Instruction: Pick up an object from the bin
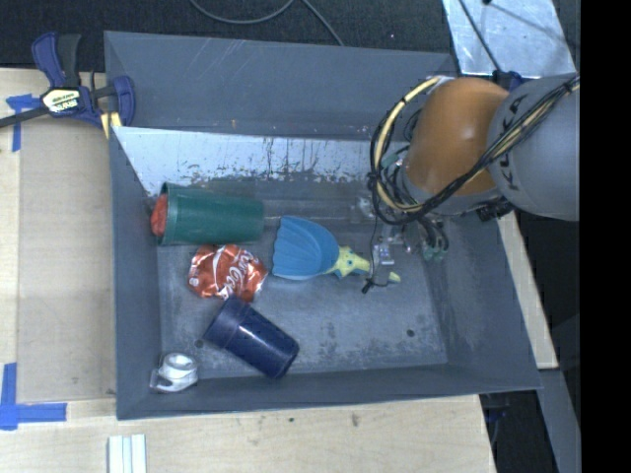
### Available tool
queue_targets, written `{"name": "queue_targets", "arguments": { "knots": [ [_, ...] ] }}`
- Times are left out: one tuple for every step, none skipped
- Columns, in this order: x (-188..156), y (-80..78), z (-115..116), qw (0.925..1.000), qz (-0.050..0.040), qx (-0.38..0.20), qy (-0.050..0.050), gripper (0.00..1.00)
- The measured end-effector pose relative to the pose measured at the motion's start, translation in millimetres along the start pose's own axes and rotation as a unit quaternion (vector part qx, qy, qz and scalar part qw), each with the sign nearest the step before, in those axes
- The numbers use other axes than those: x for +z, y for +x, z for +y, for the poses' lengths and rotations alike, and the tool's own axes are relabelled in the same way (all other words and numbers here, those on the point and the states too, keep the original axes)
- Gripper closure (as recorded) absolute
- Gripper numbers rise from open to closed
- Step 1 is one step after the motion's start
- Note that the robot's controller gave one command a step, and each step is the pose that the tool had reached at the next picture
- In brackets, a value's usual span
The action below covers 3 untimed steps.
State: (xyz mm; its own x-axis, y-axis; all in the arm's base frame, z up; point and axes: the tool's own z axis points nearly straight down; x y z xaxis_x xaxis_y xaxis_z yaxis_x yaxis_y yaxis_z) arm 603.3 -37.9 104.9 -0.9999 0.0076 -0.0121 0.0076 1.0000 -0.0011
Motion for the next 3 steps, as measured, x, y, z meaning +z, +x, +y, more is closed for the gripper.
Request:
{"name": "queue_targets", "arguments": {
  "knots": [
    [32,11.4,14,0.9998,0.0024,0.019,0.0,0.0],
    [34,-0.6,30,0.9999,-0.0028,-0.014,0.0,1.0],
    [34,-0.7,30,0.9999,-0.0028,-0.014,0.0,1.0]
  ]
}}
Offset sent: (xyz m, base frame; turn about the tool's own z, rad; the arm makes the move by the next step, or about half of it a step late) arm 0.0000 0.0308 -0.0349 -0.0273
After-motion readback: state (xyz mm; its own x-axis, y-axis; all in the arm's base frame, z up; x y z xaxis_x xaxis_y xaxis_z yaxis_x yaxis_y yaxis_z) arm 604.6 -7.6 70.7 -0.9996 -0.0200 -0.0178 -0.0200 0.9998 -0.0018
